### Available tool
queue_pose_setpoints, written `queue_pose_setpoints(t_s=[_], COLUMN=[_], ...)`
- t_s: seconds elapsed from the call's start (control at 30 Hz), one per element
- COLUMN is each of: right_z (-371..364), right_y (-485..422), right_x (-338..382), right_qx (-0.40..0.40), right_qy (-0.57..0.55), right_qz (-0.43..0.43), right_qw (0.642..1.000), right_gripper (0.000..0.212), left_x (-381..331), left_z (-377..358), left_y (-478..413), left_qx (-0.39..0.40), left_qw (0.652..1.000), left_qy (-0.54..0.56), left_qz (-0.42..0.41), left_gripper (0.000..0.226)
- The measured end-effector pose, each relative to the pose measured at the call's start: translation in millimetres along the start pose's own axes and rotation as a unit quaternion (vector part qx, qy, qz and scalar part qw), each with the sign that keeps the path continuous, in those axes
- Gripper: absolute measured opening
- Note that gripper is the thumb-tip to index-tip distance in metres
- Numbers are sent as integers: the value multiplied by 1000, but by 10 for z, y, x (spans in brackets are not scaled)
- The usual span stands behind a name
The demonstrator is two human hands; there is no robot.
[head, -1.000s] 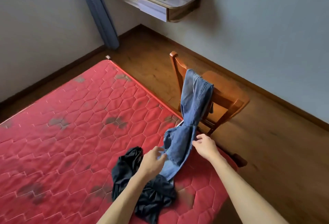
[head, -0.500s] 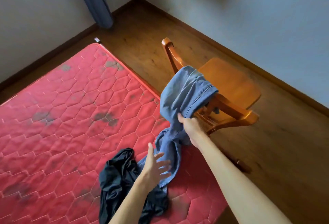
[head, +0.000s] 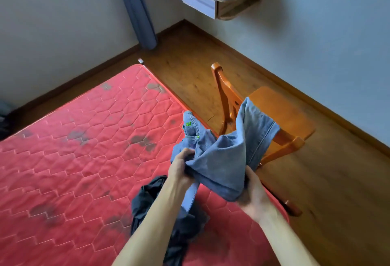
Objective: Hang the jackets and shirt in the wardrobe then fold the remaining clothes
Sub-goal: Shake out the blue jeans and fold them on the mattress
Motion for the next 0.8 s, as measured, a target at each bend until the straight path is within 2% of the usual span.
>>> queue_pose_setpoints(t_s=[0.07, 0.1, 0.13, 0.2, 0.27, 0.33, 0.37, 0.4, 0.47, 0.53, 0.57, 0.6, 0.67, 0.7, 0.73, 0.8], right_z=[186, 278, 364, 404, 219, -135, -371, -626, -1200, -1741, -1937, -2062, -2312, -2355, -2445, -2619], right_y=[64, 118, 159, 301, 522, 800, 998, 1177, 1547, 1794, 1938, 1957, 2063, 2085, 2133, 2225], right_x=[-115, -140, -137, -45, 142, 308, 307, 281, 121, -204, -422, -610, -1169, -1401, -1618, -1987], right_qx=[-27, -59, -72, -122, -155, -174, -173, -162, -83, 4, 57, 103, 187, 203, 196, 239], right_qy=[63, 114, 159, 307, 412, 447, 441, 447, 473, 556, 581, 580, 574, 564, 563, 529], right_qz=[19, 32, 45, 79, 161, 283, 328, 376, 434, 471, 453, 429, 332, 287, 292, 282], right_qw=[997, 991, 984, 941, 883, 831, 818, 796, 762, 684, 673, 685, 725, 747, 748, 764], right_gripper=[43, 31, 15, 18, 8, 43, 49, 48, 50, 72, 83, 81, 41, 31, 23, 15], left_x=[-190, -290, -381, -559, -739, -869, -915, -954, -999, -1009, -1007, -1001, -970, -953, -932, -919], left_z=[37, 69, 123, 237, 389, 553, 637, 732, 954, 1217, 1345, 1441, 1730, 1882, 2028, 2364], left_y=[229, 350, 482, 825, 1137, 1500, 1703, 1911, 2305, 2676, 2888, 3064, 3445, 3633, 3809, 4127], left_qx=[33, 42, 53, 71, 78, 92, 103, 107, 117, 131, 140, 152, 162, 171, 180, 170], left_qw=[999, 997, 994, 987, 972, 954, 946, 939, 931, 923, 916, 910, 902, 897, 891, 890], left_qy=[-6, -9, -22, -24, -28, -47, -54, -59, -72, -89, -96, -103, -107, -106, -100, -90], left_qz=[-41, -64, -91, -144, -219, -281, -303, -320, -338, -351, -363, -371, -384, -394, -403, -414], left_gripper=[22, 21, 30, 54, 59, 61, 63, 65, 64, 59, 57, 55, 54, 56, 59, 58])
Point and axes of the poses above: each hand's wrist, its own y-axis away from the middle knuckle, its own z-axis out of the back of the hand, x = y × z, the point moved 6 cm from there along -y, towards the middle knuckle, and after that the axes turned 4 degrees about -y, right-handed, at the moved point
